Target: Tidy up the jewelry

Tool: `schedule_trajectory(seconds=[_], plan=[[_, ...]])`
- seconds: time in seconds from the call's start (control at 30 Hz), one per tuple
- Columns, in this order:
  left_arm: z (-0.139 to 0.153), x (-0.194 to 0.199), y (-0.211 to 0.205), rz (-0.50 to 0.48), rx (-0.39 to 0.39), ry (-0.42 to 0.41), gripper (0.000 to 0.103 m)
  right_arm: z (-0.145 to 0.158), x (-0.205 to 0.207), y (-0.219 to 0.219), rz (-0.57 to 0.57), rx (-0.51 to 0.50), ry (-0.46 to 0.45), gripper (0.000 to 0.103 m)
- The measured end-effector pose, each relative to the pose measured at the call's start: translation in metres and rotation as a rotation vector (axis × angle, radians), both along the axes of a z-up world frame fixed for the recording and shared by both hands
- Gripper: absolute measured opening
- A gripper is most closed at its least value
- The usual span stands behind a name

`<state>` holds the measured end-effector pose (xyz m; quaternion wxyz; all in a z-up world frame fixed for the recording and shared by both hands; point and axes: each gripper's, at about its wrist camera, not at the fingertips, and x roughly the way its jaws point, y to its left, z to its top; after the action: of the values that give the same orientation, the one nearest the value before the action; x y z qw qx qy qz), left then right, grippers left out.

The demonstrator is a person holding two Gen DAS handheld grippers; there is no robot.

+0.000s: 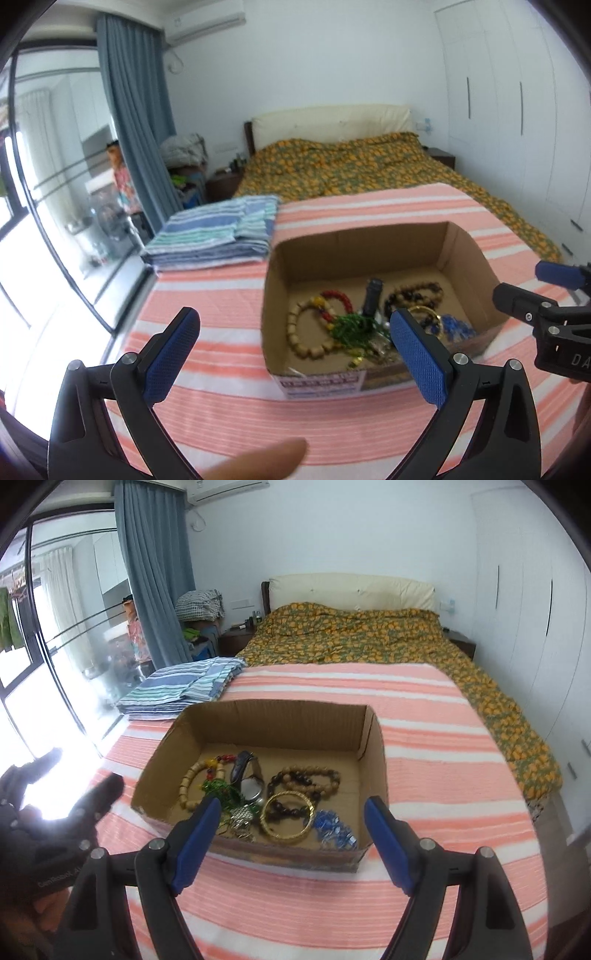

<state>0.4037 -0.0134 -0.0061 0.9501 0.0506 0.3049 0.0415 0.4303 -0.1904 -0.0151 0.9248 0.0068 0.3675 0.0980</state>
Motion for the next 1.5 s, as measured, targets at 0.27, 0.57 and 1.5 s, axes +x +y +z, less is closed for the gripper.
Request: schedule_trajectory(seconds=[0.27,0.57,1.5], plan=[[0.006,-0.010,-0.001,-0.008,-0.028,0.044,0.103,0.011,-0.017,0.004,0.028,-0.005,-0.011,0.082],[0.021,-0.024,0.001,-0.002,-0.061,0.054,0.103,0.035,-0.039,0.013,0.045,-0.025,-0.049,0.082],[0.037,-0.045,0.011,0.052,-0.025,0.040,0.103,0.053,-0.066,0.032,0.094,-0.068,-0.064,0.082]])
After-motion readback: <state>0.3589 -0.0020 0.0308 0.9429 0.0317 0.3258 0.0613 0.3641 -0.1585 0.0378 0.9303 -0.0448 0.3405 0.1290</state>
